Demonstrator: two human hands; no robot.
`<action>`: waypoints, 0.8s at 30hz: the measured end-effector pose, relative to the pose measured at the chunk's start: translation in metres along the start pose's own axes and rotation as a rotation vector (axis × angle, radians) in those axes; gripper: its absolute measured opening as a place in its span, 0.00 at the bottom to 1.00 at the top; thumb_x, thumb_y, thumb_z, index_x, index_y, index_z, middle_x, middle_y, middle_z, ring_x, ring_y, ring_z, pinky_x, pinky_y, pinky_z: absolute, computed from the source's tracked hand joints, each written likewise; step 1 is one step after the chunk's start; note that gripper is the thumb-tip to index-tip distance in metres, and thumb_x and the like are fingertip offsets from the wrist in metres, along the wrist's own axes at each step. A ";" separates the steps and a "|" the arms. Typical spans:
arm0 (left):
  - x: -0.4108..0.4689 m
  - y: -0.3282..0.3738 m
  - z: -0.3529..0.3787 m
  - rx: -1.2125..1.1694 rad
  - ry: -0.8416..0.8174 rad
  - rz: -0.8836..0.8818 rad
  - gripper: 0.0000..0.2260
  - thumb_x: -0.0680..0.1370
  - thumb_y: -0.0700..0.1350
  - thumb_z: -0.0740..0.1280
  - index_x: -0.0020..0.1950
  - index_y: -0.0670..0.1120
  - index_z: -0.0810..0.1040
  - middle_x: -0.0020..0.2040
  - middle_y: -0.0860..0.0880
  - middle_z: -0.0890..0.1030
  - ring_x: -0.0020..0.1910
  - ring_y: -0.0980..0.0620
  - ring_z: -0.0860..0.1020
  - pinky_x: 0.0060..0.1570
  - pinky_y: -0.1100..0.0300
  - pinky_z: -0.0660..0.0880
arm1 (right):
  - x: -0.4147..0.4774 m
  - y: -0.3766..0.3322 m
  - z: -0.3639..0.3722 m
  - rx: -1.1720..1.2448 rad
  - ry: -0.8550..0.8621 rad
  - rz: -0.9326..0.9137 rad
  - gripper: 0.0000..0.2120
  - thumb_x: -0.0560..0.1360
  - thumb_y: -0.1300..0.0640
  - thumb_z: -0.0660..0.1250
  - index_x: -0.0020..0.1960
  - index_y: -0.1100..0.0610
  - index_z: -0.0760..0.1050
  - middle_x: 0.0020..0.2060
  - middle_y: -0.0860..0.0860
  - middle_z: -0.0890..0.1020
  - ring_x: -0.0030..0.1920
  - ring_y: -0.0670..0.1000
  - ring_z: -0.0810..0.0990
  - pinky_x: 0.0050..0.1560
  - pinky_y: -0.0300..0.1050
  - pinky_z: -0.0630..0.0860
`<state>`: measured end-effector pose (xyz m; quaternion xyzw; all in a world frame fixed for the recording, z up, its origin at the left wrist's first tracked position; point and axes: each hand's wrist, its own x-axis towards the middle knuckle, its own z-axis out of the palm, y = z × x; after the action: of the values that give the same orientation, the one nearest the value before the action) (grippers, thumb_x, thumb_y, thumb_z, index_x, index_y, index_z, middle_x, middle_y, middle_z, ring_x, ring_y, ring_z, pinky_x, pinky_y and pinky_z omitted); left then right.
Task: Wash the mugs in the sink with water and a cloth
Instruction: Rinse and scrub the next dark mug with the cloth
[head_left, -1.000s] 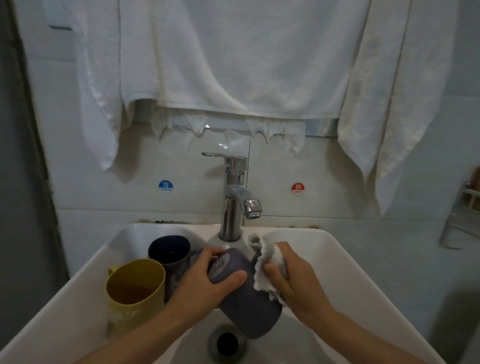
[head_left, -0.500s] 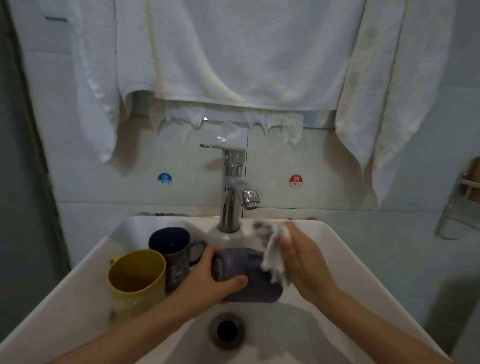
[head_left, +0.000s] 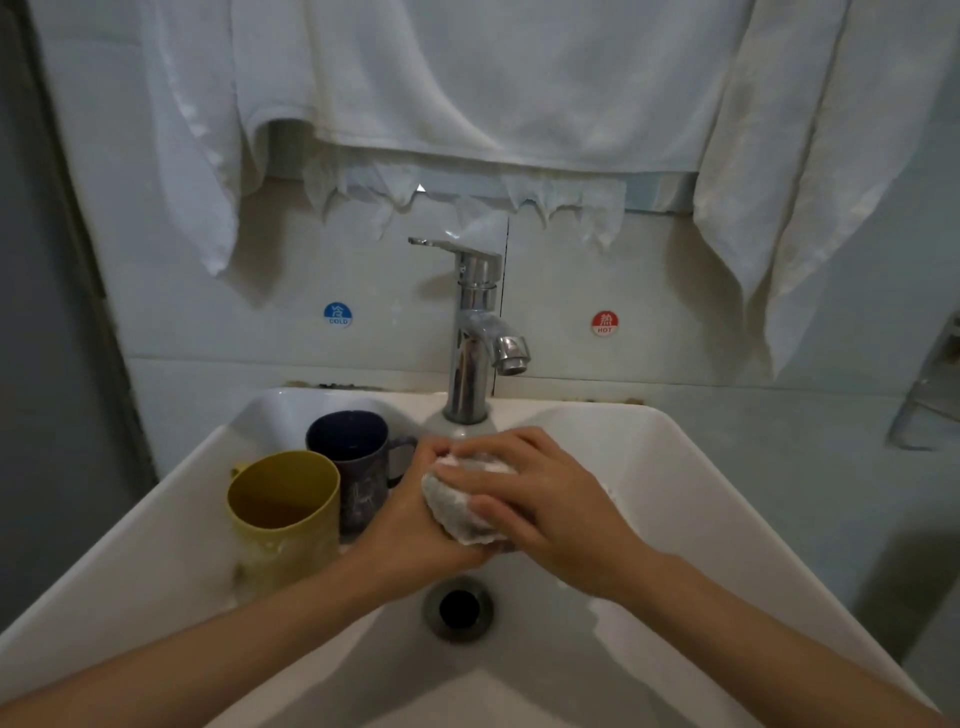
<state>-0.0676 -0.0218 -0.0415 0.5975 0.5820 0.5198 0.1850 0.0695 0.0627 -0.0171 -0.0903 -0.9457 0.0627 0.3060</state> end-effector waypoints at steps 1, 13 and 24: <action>0.000 -0.002 -0.001 -0.006 0.016 -0.005 0.32 0.62 0.40 0.79 0.56 0.56 0.63 0.53 0.60 0.71 0.50 0.70 0.74 0.45 0.75 0.72 | 0.001 0.007 0.001 0.024 0.016 0.050 0.20 0.77 0.42 0.53 0.64 0.42 0.73 0.64 0.44 0.73 0.61 0.43 0.64 0.58 0.32 0.60; 0.001 -0.011 -0.001 -0.007 0.003 0.019 0.31 0.63 0.40 0.79 0.56 0.54 0.64 0.54 0.58 0.73 0.52 0.64 0.76 0.45 0.71 0.74 | 0.002 0.006 -0.001 0.078 -0.033 0.019 0.16 0.76 0.49 0.61 0.63 0.45 0.76 0.61 0.46 0.76 0.59 0.46 0.67 0.57 0.32 0.63; 0.002 -0.015 -0.002 0.101 0.088 0.049 0.32 0.62 0.44 0.79 0.59 0.51 0.63 0.53 0.59 0.70 0.50 0.74 0.71 0.44 0.77 0.70 | 0.000 0.016 -0.002 0.104 0.029 0.069 0.16 0.75 0.49 0.61 0.62 0.47 0.76 0.58 0.45 0.77 0.56 0.45 0.68 0.59 0.32 0.63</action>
<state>-0.0770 -0.0175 -0.0522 0.5967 0.6001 0.5199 0.1161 0.0723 0.0788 -0.0183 -0.1077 -0.9329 0.1208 0.3218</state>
